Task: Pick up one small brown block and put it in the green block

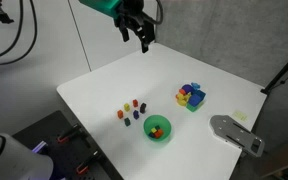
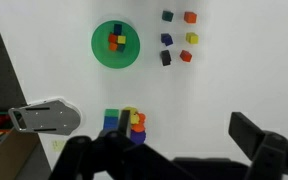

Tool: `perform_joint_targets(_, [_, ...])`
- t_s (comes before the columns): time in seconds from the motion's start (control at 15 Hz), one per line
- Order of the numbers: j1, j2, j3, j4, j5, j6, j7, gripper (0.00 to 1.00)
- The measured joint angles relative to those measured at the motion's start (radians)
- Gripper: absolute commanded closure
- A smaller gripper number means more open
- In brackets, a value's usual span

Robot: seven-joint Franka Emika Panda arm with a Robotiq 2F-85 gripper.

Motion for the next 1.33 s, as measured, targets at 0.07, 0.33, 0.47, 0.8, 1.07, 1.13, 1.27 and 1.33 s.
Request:
perform_joint_targets(0.07, [0.000, 0.000, 0.000, 0.000, 0.000, 0.000, 0.000, 0.00])
perform_joint_targets(0.33, [0.000, -0.001, 0.000, 0.000, 0.000, 0.000, 0.000, 0.00])
perform_joint_targets(0.47, [-0.001, 0.005, 0.004, 0.000, 0.000, 0.000, 0.000, 0.00])
perform_joint_targets(0.8, [0.003, 0.063, 0.042, 0.007, 0.001, 0.011, 0.013, 0.00])
perform_joint_targets(1.07, [0.008, 0.147, 0.088, 0.012, 0.001, 0.073, 0.050, 0.00])
perform_joint_targets(1.13, [0.009, 0.173, 0.098, 0.012, 0.001, 0.098, 0.061, 0.00])
perform_joint_targets(1.27, [0.015, 0.228, 0.114, 0.012, 0.001, 0.150, 0.079, 0.00])
perform_joint_targets(1.33, [0.017, 0.255, 0.120, 0.012, 0.001, 0.175, 0.085, 0.00])
